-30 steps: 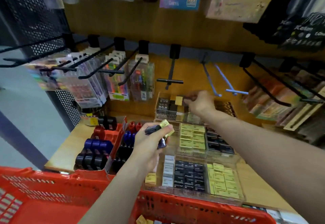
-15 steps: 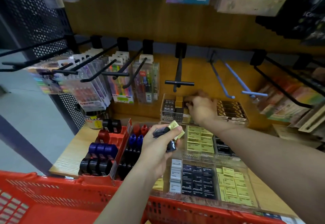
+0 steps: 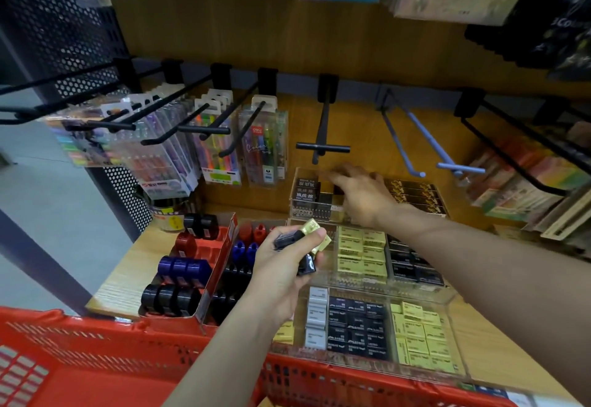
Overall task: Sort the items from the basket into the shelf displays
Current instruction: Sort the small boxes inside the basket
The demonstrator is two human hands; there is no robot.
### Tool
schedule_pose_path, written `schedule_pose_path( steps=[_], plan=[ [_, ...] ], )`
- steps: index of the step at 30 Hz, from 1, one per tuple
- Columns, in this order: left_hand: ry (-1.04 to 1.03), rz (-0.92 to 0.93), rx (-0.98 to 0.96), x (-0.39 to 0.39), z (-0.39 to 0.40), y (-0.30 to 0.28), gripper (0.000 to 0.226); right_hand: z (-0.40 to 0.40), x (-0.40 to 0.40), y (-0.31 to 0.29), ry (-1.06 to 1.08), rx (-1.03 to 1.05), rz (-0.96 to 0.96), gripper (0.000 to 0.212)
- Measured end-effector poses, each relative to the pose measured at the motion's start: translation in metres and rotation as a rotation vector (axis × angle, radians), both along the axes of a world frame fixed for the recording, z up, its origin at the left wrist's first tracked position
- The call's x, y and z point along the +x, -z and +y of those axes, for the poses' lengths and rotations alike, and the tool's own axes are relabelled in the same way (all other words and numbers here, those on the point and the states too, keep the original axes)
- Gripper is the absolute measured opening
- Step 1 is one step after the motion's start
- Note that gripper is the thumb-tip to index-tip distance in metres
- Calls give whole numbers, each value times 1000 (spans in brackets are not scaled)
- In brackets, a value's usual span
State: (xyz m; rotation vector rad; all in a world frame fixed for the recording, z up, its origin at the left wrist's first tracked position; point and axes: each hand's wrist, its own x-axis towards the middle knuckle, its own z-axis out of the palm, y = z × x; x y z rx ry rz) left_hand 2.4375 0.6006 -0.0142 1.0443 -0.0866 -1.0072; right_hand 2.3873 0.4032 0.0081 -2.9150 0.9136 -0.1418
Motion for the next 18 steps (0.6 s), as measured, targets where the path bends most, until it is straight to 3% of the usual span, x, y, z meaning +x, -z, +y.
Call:
schedule_pose_path(
  steps=[3, 6, 9, 15, 18],
  plan=[
    [-6, 14, 7, 1, 0, 0, 51, -8, 11, -5, -65, -22, 180, 97],
    [-16, 34, 14, 2, 0, 1, 51, -19, 17, -9, -117, -75, 319, 91],
    [-15, 30, 25, 3, -1, 2, 48, -25, 13, -9, -140, -129, 315, 84],
    [-12, 27, 28, 3, -2, 3, 47, -17, -4, -7, -112, 104, 168, 91],
    [-5, 16, 36, 1, -3, 3, 46, -12, -10, -13, -157, 91, 120, 77]
  ],
)
